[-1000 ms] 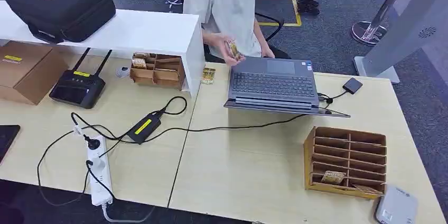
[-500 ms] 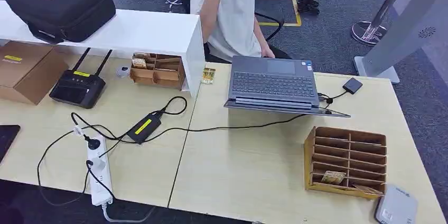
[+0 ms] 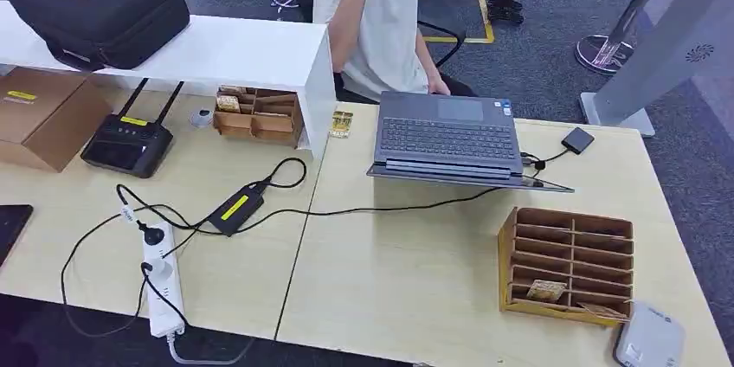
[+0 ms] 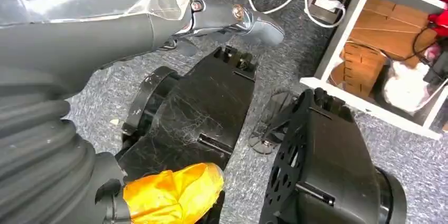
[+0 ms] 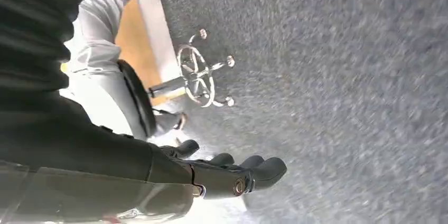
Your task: Pass the card to the sensor for recognition and then transmit it.
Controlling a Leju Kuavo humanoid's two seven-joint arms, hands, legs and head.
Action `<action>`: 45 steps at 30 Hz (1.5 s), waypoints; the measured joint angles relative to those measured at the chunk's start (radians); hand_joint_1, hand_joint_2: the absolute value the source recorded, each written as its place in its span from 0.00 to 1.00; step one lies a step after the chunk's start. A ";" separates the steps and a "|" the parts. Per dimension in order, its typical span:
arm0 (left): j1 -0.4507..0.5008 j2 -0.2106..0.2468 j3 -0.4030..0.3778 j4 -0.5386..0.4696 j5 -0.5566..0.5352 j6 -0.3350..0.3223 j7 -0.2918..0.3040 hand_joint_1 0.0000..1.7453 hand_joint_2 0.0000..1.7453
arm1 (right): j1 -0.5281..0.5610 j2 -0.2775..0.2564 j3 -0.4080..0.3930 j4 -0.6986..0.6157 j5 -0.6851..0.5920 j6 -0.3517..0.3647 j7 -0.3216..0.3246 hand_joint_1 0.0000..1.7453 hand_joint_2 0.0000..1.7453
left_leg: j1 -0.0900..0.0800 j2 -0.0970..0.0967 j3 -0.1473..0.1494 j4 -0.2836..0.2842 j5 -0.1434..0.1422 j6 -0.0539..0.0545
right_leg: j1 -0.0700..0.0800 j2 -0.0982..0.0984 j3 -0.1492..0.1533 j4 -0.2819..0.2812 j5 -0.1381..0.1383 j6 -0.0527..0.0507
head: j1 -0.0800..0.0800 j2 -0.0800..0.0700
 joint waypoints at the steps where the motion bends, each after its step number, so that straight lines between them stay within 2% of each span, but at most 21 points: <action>1: -0.001 0.000 0.000 0.001 0.000 -0.003 -0.001 0.00 1.00 | 0.001 0.000 -0.001 0.000 0.000 -0.012 0.006 0.00 1.00 | 0.000 0.000 0.000 0.000 0.000 0.000 | 0.000 0.000 0.000 0.000 0.000 0.000 | 0.000 0.000; 7: -0.003 -0.001 0.000 0.005 0.000 -0.013 -0.008 0.00 1.00 | 0.012 0.005 -0.018 -0.029 0.022 -0.031 0.016 0.00 1.00 | 0.000 0.000 0.000 0.000 0.000 0.000 | 0.000 0.000 0.000 0.000 0.000 0.000 | 0.000 0.000; 13: -0.003 -0.001 0.000 0.007 -0.005 -0.017 -0.011 0.00 1.00 | 0.029 0.033 -0.050 -0.117 0.082 -0.032 0.006 0.00 1.00 | 0.000 0.000 0.000 0.000 0.000 0.000 | 0.000 0.000 0.000 0.000 0.000 0.000 | 0.000 0.000; 14: -0.002 0.005 0.000 0.007 -0.008 -0.017 -0.015 0.00 1.00 | 0.031 0.039 -0.056 -0.132 0.096 -0.032 0.001 0.00 1.00 | 0.000 0.000 -0.001 0.000 0.000 0.000 | 0.000 0.000 0.000 0.000 0.000 0.000 | 0.000 0.000; 19: 0.017 0.116 -0.002 -0.073 -0.042 -0.009 -0.042 0.00 1.00 | 0.051 0.070 -0.105 -0.259 0.176 -0.034 -0.061 0.00 1.00 | 0.000 -0.004 -0.001 -0.001 0.001 -0.001 | 0.000 -0.004 0.000 0.001 -0.001 -0.001 | 0.001 0.000; 24: 0.020 0.157 -0.003 -0.107 -0.050 -0.008 -0.034 0.00 1.00 | 0.059 0.078 -0.123 -0.341 0.186 -0.035 -0.090 0.00 1.00 | 0.001 -0.007 -0.002 -0.001 0.001 -0.002 | 0.000 -0.007 0.001 0.001 -0.002 -0.003 | 0.001 0.000; 34: 0.044 0.199 -0.014 -0.134 -0.042 -0.008 -0.029 0.00 1.00 | 0.066 0.083 -0.139 -0.397 0.186 -0.035 -0.091 0.00 1.00 | 0.001 -0.007 -0.001 -0.001 0.001 -0.002 | 0.001 -0.007 0.000 0.001 -0.002 -0.004 | 0.000 0.000; 45: 0.047 0.202 -0.015 -0.134 -0.045 -0.008 -0.018 0.00 1.00 | 0.077 0.085 -0.127 -0.463 0.157 -0.035 -0.131 0.00 1.00 | 0.000 -0.008 -0.001 -0.001 0.001 -0.002 | 0.000 -0.007 0.000 0.001 -0.002 -0.004 | 0.000 0.000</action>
